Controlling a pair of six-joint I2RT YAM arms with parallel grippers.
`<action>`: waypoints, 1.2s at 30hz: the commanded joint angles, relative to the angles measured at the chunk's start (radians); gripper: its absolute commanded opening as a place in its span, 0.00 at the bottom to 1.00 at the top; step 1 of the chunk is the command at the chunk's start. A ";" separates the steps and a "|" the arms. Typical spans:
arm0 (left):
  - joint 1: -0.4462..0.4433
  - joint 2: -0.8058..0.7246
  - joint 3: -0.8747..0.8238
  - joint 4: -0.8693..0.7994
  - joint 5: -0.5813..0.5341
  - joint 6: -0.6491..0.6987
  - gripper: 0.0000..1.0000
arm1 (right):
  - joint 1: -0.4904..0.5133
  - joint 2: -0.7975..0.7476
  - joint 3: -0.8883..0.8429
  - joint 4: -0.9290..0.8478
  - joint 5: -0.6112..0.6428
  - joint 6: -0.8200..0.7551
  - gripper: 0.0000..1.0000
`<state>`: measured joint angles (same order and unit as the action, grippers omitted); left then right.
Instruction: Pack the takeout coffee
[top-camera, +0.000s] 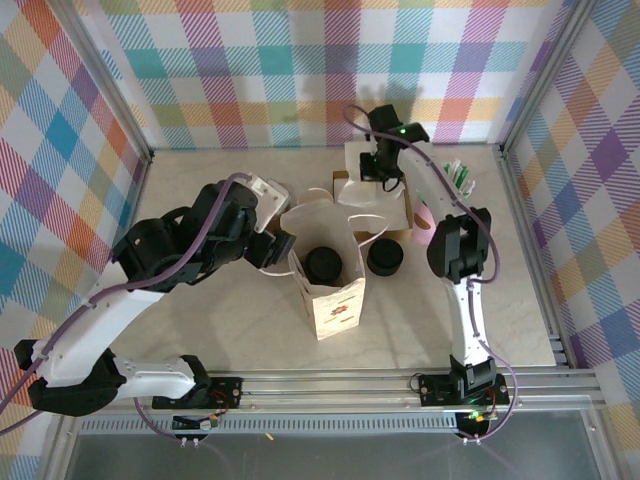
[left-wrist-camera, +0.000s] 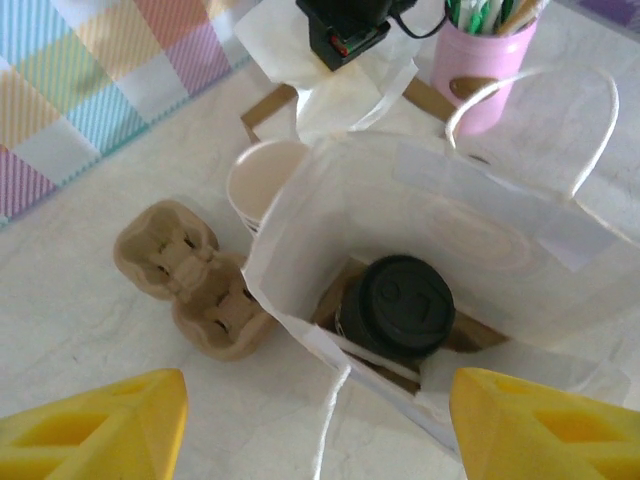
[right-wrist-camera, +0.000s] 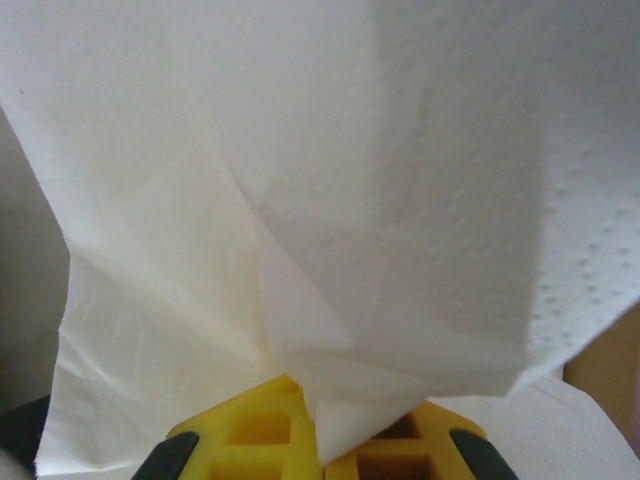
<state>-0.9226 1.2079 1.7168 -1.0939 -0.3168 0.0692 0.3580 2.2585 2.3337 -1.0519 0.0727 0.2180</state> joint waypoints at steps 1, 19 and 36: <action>-0.004 -0.014 0.010 0.115 -0.058 0.030 0.70 | -0.005 -0.141 -0.015 0.047 -0.058 0.023 0.00; -0.021 0.082 0.024 0.470 0.196 -0.166 0.69 | -0.005 -0.592 -0.219 0.186 -0.135 0.016 0.00; -0.077 0.278 -0.064 1.193 0.421 -0.390 0.71 | -0.005 -1.067 -0.672 0.805 -0.307 0.216 0.00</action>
<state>-0.9844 1.4643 1.6707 -0.1204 0.0437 -0.2440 0.3580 1.2263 1.7084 -0.4431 -0.1677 0.3645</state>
